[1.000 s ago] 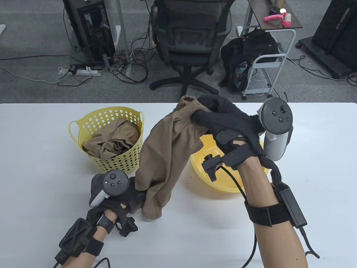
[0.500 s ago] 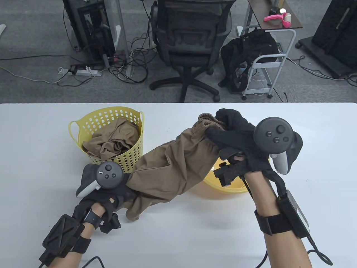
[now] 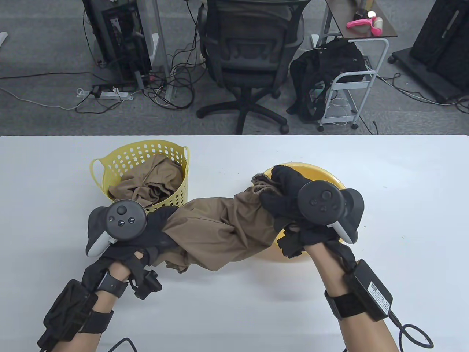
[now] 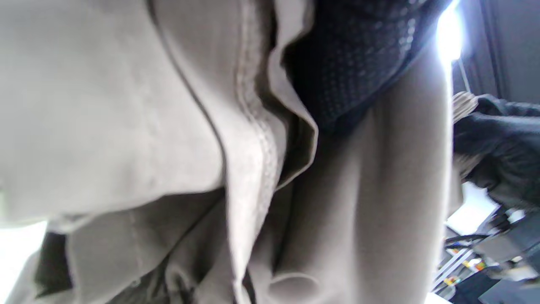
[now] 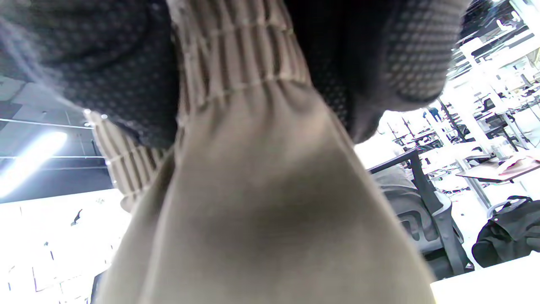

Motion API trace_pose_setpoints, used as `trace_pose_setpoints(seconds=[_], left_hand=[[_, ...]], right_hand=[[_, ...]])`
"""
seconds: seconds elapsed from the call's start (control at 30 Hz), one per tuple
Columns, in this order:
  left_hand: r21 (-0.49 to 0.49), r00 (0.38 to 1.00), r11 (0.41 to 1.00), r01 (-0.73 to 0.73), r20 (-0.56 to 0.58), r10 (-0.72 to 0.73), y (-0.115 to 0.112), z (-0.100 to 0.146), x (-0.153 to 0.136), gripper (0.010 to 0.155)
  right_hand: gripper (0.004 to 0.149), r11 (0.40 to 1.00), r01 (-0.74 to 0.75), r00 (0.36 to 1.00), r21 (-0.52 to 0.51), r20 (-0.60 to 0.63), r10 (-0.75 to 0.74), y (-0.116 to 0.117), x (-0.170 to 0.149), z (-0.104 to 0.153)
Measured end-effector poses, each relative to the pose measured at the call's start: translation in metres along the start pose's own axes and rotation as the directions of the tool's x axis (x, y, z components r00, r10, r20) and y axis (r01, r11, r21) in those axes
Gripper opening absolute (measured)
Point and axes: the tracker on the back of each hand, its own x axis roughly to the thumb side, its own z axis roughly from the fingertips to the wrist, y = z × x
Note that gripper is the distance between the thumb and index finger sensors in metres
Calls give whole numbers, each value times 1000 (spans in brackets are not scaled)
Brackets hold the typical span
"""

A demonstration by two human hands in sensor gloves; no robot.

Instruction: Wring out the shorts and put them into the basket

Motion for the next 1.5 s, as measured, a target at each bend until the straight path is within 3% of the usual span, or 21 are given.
trace_pose_setpoints(seconds=[0.23, 0.73, 1.0, 1.1, 1.3, 1.5], left_hand=[[18, 984, 983, -180, 19, 180, -15, -8, 15, 70], [117, 972, 967, -227, 91, 217, -47, -19, 31, 69], [25, 946, 963, -269, 194, 259, -57, -20, 38, 106], [41, 954, 970, -240, 193, 228, -59, -19, 40, 117], [143, 969, 968, -207, 169, 183, -56, -19, 37, 126], [189, 977, 967, -169, 165, 138, -56, -17, 38, 124]], right_hand=[[65, 999, 0, 1000, 37, 14, -1, 24, 16, 2], [63, 995, 88, 995, 46, -41, -86, 45, 29, 2], [59, 988, 143, 989, 57, -50, -140, 52, 35, 3], [58, 978, 193, 981, 80, -45, -190, 55, 37, 4], [53, 911, 361, 932, 202, -33, -362, 59, 44, 7], [51, 874, 400, 909, 276, -3, -416, 63, 47, 8]])
